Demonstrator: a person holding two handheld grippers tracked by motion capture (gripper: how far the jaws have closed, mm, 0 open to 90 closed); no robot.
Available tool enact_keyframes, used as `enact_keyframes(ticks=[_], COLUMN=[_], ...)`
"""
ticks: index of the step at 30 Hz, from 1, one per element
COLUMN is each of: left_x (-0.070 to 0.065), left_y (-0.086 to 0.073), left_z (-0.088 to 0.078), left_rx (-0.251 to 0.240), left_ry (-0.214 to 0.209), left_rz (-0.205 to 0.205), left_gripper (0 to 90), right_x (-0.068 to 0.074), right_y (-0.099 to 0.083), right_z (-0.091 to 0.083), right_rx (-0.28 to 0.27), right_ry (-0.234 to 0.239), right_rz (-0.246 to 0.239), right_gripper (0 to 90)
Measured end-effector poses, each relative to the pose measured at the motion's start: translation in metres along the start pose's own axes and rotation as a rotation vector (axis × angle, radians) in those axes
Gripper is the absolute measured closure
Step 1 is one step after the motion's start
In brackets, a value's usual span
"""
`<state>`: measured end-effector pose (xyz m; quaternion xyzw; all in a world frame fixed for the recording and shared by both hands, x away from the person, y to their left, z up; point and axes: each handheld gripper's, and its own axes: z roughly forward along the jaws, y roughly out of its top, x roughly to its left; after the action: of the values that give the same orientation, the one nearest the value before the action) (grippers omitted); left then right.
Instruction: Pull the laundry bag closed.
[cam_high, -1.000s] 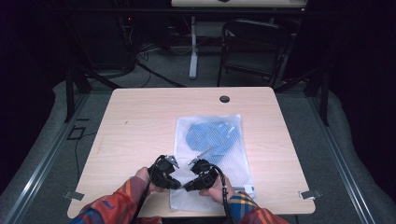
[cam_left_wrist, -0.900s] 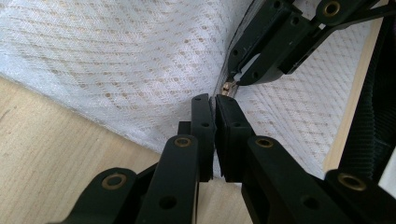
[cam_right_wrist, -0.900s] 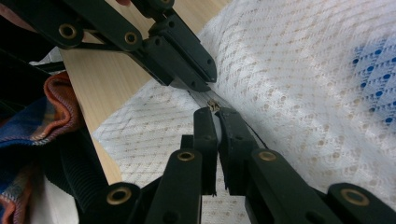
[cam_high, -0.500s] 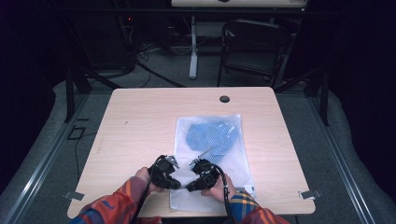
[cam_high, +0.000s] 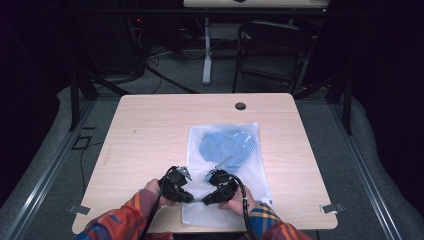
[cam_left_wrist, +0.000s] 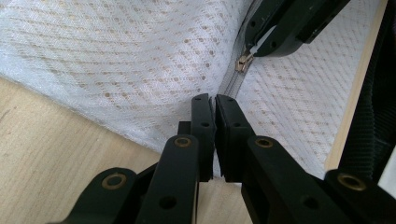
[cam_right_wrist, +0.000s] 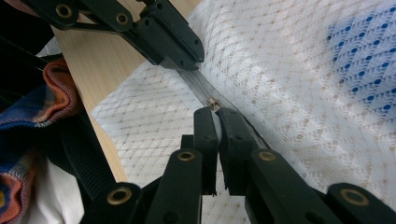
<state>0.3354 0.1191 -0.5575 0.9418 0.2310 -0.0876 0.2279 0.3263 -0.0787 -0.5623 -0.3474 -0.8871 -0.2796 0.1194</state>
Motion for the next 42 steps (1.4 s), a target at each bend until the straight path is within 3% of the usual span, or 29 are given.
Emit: enact_keyframes(ticks=[42], left_x=[0.001], left_y=[0.000], left_z=[0.000], left_rx=[-0.006], left_ry=[-0.011], left_rz=[-0.003], left_gripper=[86.6], right_x=[-0.018], right_y=[-0.021], right_z=[-0.031], right_rx=[0.004], right_ry=[-0.010], right_rz=[0.050], right_gripper=[86.8])
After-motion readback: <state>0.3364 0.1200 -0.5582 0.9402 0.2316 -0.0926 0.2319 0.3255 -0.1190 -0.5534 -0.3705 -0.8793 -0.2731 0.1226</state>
